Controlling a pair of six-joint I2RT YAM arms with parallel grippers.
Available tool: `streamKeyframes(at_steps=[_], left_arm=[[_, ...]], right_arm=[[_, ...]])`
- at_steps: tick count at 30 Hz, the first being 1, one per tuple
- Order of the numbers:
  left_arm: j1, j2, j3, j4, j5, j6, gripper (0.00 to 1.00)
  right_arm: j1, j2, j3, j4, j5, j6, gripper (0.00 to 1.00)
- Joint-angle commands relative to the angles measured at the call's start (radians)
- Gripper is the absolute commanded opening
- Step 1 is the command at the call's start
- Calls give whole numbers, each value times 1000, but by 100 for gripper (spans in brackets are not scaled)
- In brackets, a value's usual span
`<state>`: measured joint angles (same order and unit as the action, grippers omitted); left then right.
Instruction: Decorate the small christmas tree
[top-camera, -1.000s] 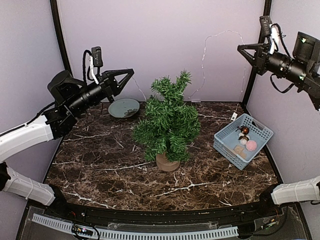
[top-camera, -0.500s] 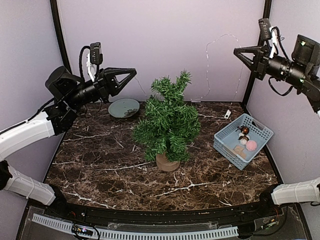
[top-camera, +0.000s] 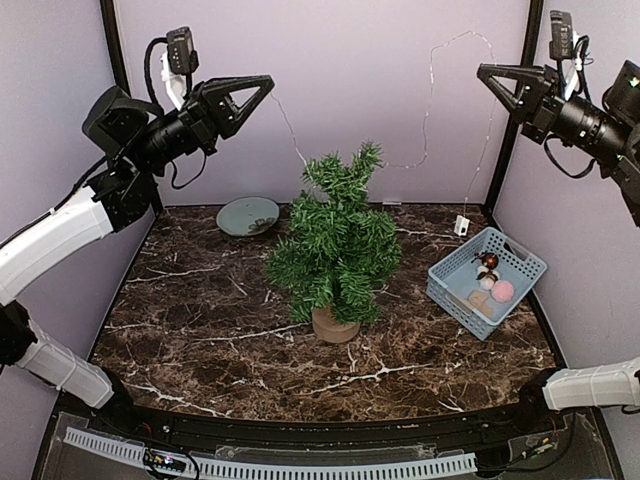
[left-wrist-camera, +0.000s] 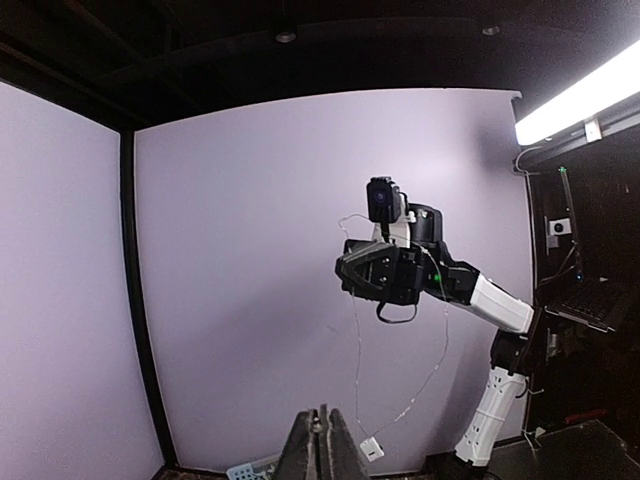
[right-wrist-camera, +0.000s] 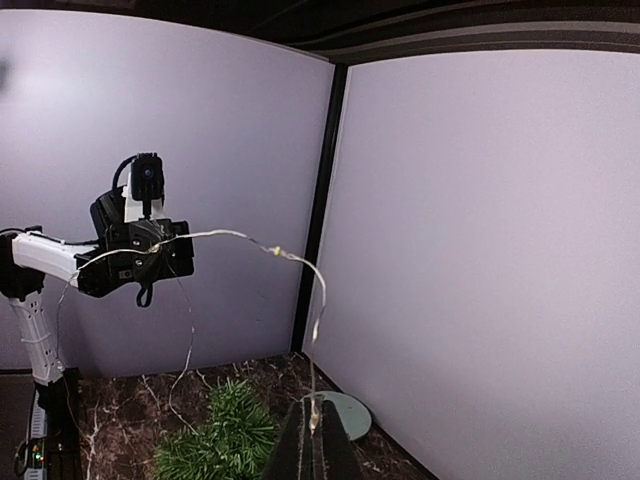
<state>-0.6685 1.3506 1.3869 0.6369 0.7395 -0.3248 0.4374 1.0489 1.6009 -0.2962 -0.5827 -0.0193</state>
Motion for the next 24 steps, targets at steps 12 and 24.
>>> streamKeyframes(at_steps=[12,24], left_arm=[[164,243,267,141,-220,-198,0],[222,277,275,514,162,-469,0]], right_arm=[[-35,104,56,382,176,132,0],[-42,135,87,508,-236,227,0]])
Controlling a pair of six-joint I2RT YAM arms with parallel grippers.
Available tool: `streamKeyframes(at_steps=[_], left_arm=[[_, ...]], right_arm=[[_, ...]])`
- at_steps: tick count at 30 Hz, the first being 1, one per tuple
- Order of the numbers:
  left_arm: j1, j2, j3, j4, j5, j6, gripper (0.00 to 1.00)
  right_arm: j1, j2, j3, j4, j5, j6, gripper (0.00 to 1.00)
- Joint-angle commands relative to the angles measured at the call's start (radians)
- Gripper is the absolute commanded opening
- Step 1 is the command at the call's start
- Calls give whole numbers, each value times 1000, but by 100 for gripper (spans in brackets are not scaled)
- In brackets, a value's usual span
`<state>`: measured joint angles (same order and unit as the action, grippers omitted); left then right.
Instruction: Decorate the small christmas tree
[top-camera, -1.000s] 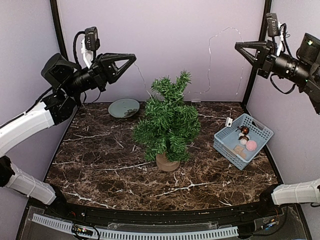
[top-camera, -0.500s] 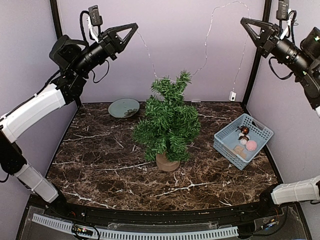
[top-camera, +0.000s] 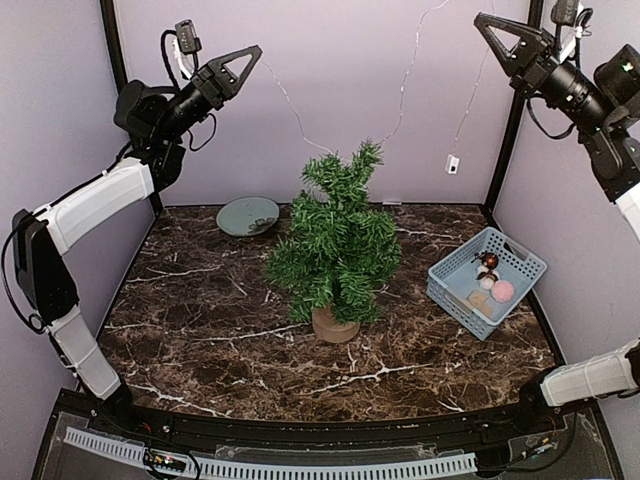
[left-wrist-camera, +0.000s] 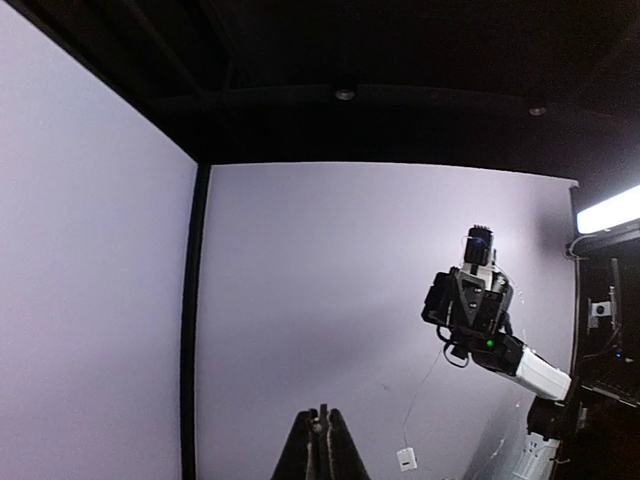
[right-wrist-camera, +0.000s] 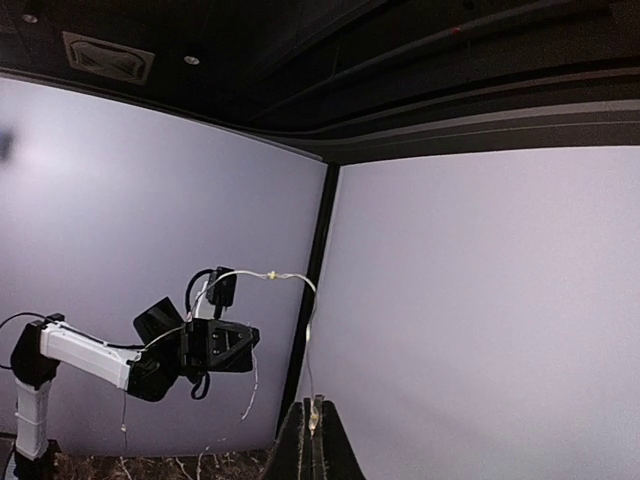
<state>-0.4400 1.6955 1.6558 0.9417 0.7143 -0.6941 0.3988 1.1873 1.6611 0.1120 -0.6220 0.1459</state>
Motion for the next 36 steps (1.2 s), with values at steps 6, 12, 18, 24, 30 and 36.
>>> streamKeyframes(at_steps=[6,12,18,24,30,36], left_arm=[[-75,-176,-72,130,372,3,0],[-190,-235,-40,-159,477,222,0],[-194,-217,-2,-1,480,96,0],[-195,-186,41,119,480,3,0],[-191,-202,43,-57,211,233,0],[-88,-114,131,-117,-41,198,0]], right_arm=[[1,19,-9,108,-405,145,0],[37,53,-8,106,-530,192,0],[45,68,4,316,-579,352,0],[48,112,56,568,-611,563,0],[38,81,84,242,-312,211,0],[-9,93,102,163,47,108,0]])
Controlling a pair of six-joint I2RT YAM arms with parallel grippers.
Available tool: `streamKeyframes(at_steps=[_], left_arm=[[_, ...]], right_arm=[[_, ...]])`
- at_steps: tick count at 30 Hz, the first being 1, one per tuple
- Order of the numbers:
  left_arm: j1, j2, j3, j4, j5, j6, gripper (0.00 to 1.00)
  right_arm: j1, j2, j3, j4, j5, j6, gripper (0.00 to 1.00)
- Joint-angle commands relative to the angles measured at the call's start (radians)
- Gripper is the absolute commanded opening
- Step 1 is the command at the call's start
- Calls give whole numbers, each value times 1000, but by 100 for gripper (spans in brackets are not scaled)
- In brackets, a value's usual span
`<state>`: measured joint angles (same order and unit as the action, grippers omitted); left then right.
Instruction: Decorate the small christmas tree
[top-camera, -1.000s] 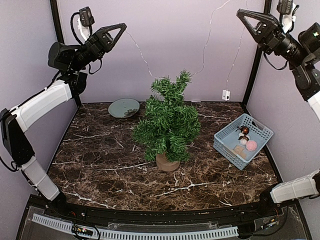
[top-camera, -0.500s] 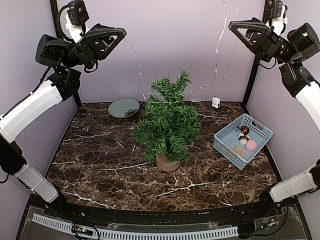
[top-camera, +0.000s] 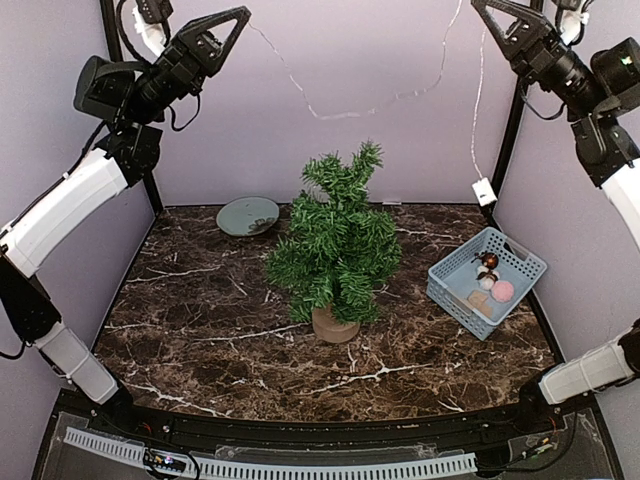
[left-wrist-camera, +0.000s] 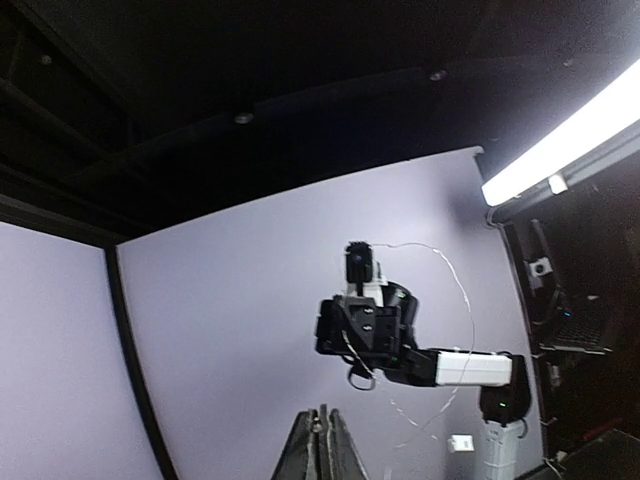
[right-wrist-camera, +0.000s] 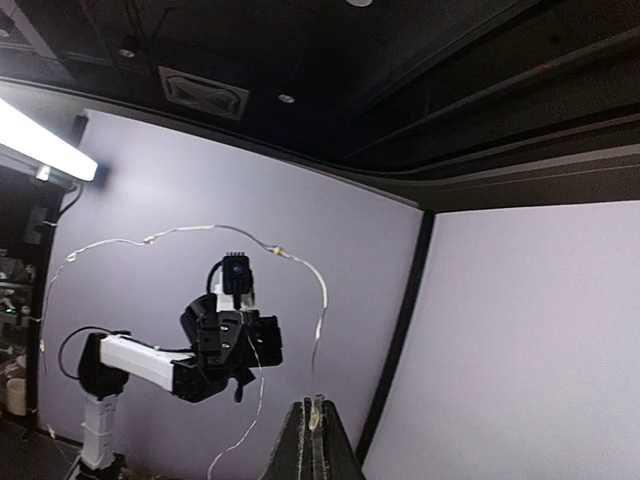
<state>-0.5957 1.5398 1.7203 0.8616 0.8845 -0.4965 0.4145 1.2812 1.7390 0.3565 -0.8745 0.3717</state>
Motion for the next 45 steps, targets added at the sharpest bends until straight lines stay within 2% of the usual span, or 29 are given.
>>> streamKeyframes(at_steps=[1,4,9,17,21,26,33,38,45], left_arm=[[94,69,77,-35,-251,-24,0],[138,115,79,-37,-317,-53,0],[158,161,23,-61,-314,-30,0],[158,65,-239,-45,-340,5,0],[153,-10,-372,3,-309,-7,0],[124,-68,-471,30,-236,14,0],[56,-161,-494,-86,-203,136,0],[34,-203,-546,-104,-201,133,0],[-42,-254,-614,-217,-166,253,0]], right_arm=[[-32,3,22,-93,349,-138,0],[-52,23,4,-124,447,-179,0],[-59,40,-42,-219,541,-262,0],[-60,-56,-210,-318,606,-317,0],[-62,-122,-304,-338,619,-315,0],[-62,-193,-354,-353,596,-298,0],[-61,-278,-373,-440,558,-273,0],[-61,-321,-384,-508,525,-250,0],[-60,-374,-433,-593,400,-223,0]])
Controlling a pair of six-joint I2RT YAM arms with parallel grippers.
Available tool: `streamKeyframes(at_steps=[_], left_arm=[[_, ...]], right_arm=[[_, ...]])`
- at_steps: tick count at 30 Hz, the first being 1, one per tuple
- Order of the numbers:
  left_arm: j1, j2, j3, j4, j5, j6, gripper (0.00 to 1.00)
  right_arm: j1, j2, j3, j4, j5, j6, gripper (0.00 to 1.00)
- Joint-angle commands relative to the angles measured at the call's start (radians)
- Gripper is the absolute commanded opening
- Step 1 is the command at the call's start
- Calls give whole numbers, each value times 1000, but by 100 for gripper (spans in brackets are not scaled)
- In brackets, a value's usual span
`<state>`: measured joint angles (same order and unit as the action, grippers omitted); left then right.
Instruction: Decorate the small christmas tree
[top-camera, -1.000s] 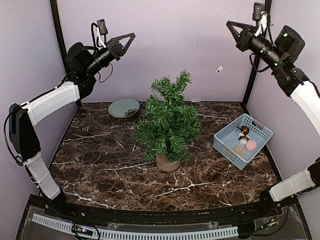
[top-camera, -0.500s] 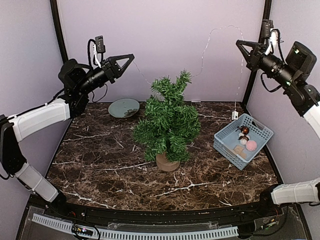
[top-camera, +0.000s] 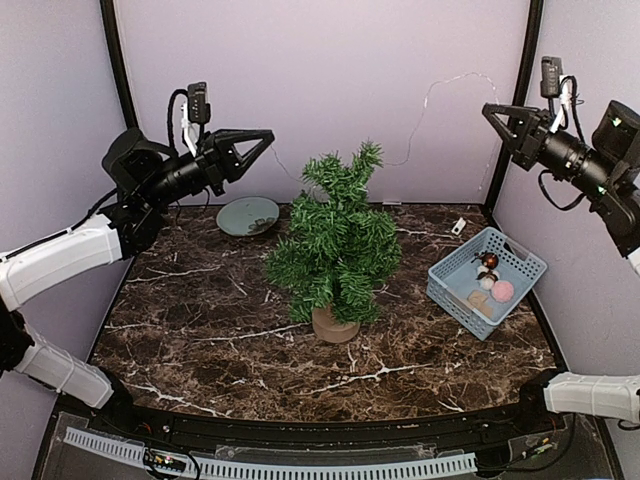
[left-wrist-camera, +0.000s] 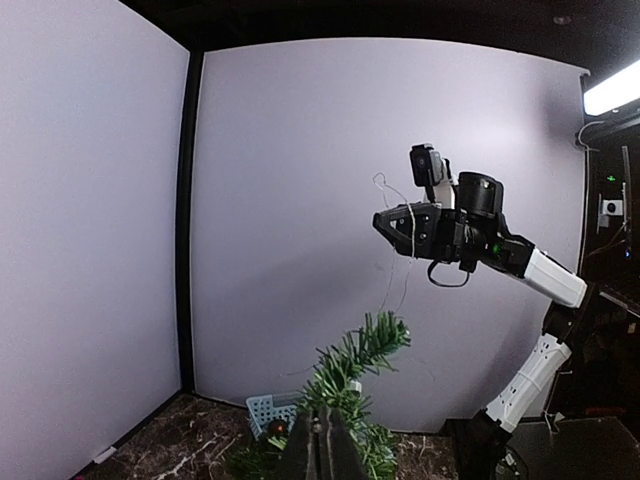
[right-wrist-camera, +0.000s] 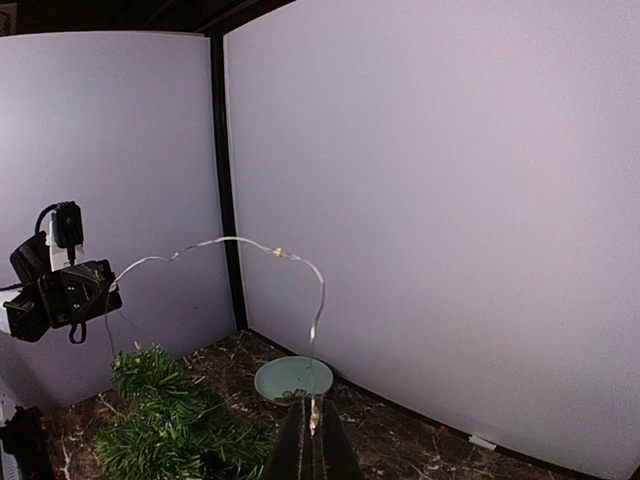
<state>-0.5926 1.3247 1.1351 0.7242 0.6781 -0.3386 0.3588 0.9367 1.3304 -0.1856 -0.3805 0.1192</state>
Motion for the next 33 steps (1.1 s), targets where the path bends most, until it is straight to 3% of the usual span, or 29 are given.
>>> streamKeyframes(at_steps=[1,8,14,24,33], left_arm=[[-55,-45,-33,-101,47,118,0],[-153,-37,-29,-203,73,224,0],[-202,0,-17,-280,53,296,0],[-268,50,-14,-399,-80,447,0],[-275,16,-67,-402,-132,458,0]], right_arm=[[-4,-40,-31,-62,-121,30,0],[4,-84,-60,-113,-364,47,0],[60,-115,-124,-88,-464,107,0],[261,-93,-192,-27,-436,161,0],[525,1,-162,-103,-270,88,0]])
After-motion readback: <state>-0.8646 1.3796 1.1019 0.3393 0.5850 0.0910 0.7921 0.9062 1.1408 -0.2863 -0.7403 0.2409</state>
